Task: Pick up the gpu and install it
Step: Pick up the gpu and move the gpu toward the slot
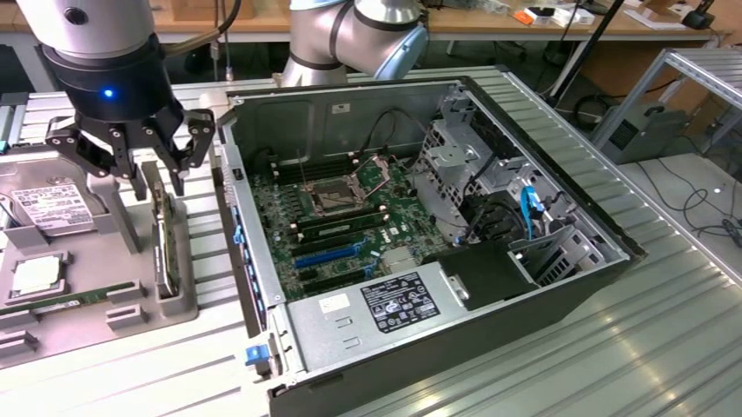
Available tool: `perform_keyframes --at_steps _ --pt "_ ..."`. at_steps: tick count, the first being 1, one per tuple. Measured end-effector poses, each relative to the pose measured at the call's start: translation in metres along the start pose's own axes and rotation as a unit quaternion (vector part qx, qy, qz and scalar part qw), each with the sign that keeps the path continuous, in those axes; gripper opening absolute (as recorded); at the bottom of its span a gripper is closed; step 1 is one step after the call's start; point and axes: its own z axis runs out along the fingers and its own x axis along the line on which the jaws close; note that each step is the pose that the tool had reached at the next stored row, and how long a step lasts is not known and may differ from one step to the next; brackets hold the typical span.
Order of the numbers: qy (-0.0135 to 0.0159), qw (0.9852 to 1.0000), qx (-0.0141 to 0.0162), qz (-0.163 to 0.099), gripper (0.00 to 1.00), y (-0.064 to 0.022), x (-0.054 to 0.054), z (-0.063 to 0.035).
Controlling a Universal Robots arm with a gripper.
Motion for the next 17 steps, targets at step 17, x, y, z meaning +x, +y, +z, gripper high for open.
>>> perform_keyframes --at_steps 17 --pt "0.0000 1.0000 0.0000 0.000 0.43 -0.0004 0.0021 0.0066"
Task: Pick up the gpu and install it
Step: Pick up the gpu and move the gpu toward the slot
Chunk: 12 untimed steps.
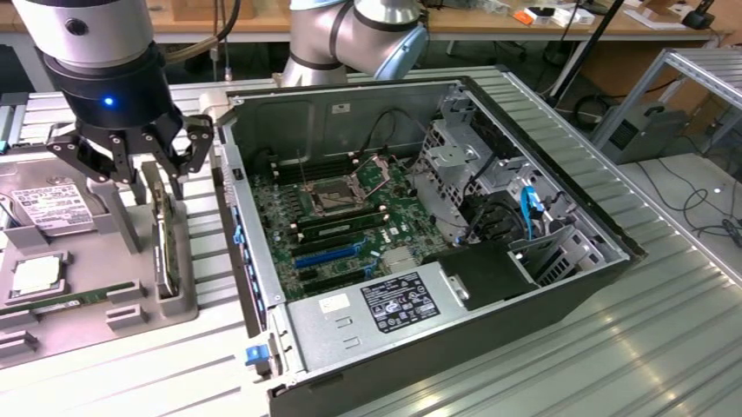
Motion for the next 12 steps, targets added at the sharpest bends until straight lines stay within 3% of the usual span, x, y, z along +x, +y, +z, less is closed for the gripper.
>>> perform_keyframes --at_steps 12 --pt "0.0000 1.0000 0.0000 0.000 0.43 -0.0004 0.0019 0.0068"
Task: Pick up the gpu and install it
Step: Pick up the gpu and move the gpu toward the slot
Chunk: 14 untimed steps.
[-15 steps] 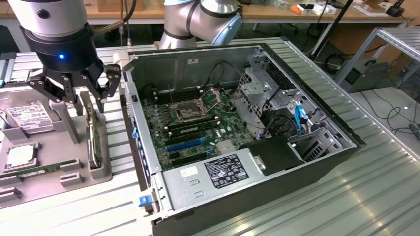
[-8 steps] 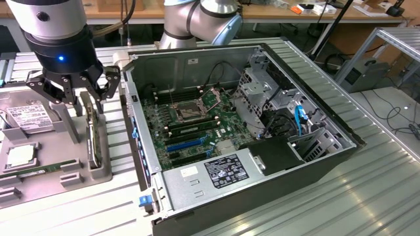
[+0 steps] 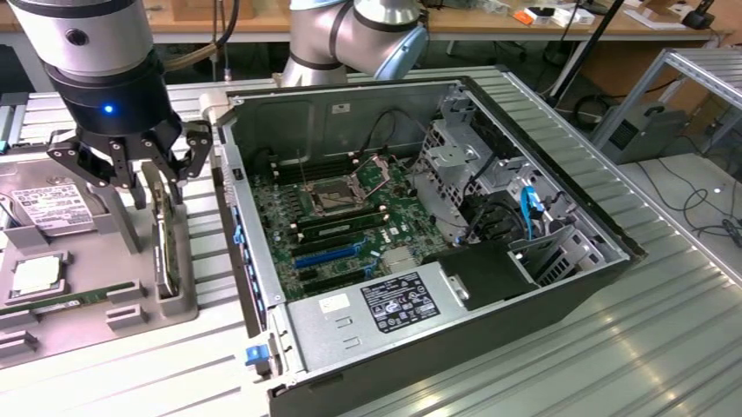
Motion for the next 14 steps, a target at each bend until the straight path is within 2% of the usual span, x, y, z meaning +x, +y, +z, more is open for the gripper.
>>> perform_keyframes --at_steps 14 --pt "0.0000 1.0000 0.0000 0.000 0.43 -0.0004 0.0011 0.0074"
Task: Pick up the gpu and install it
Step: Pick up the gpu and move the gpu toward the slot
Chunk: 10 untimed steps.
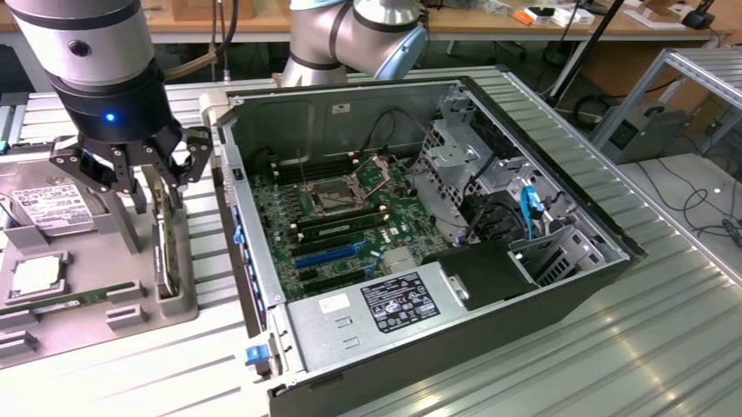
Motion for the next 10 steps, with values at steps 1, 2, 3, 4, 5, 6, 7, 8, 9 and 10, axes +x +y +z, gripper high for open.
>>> perform_keyframes --at_steps 1,2,3,4,5,6,7,8,9,10 --pt "0.0000 1.0000 0.0000 0.000 0.43 0.0000 0.0001 0.0008" --pt "0.0000 1.0000 0.0000 0.000 0.43 -0.0001 0.0002 0.0013" --pt "0.0000 1.0000 0.0000 0.000 0.43 -0.0001 0.0003 0.0017" --pt "0.0000 1.0000 0.0000 0.000 0.43 -0.0001 0.0003 0.0020" --pt "0.0000 1.0000 0.0000 0.000 0.43 -0.0001 0.0004 0.0023" --pt "0.0000 1.0000 0.0000 0.000 0.43 -0.0002 0.0005 0.0027" --pt "0.0000 1.0000 0.0000 0.000 0.43 -0.0002 0.0006 0.0032" --pt "0.0000 1.0000 0.0000 0.000 0.43 -0.0002 0.0007 0.0037" --pt "0.0000 1.0000 0.0000 0.000 0.43 -0.0002 0.0008 0.0042" --pt "0.0000 1.0000 0.0000 0.000 0.43 -0.0003 0.0009 0.0045"
